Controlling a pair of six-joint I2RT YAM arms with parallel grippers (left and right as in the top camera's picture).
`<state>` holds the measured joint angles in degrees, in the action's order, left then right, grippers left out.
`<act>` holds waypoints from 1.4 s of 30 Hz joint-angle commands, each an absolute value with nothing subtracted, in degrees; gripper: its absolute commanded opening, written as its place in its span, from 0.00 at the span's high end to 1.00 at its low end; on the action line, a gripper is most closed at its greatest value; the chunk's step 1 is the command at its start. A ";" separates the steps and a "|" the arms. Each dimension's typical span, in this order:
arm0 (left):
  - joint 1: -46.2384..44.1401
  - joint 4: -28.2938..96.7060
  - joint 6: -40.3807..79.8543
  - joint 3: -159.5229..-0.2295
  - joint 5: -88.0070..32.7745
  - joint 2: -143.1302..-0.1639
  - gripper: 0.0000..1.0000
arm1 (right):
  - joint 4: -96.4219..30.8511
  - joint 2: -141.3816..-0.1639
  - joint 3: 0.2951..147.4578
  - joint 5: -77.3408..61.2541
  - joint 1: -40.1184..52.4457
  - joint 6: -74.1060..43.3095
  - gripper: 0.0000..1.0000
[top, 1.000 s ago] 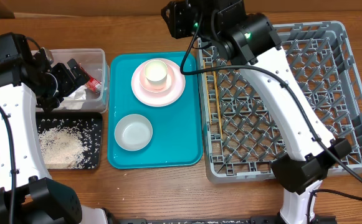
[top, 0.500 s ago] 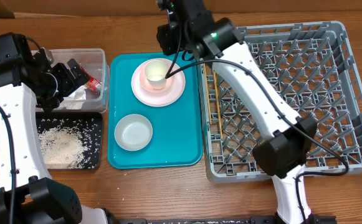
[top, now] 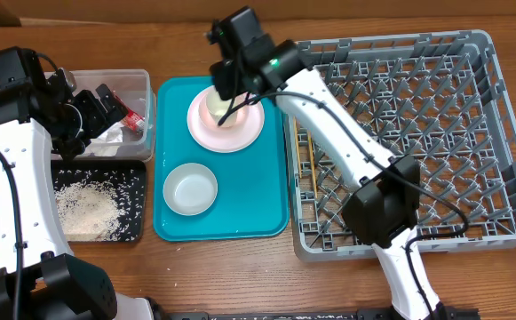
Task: Sort waste into correct bins and load items into the dishwasher
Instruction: 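Reach the right gripper to the white paper cup and grip its rim, then lift the white cup off the pink plate toward the dish rack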
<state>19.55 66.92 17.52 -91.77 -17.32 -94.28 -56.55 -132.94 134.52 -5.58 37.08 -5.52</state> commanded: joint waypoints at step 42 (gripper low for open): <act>19.46 67.02 16.27 -92.73 -17.12 -92.92 0.00 | -40.32 -132.79 115.50 -0.03 41.19 -0.58 0.68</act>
<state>19.55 66.92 17.52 -91.77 -17.32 -94.28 -40.58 -132.94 116.88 -0.60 40.97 -1.45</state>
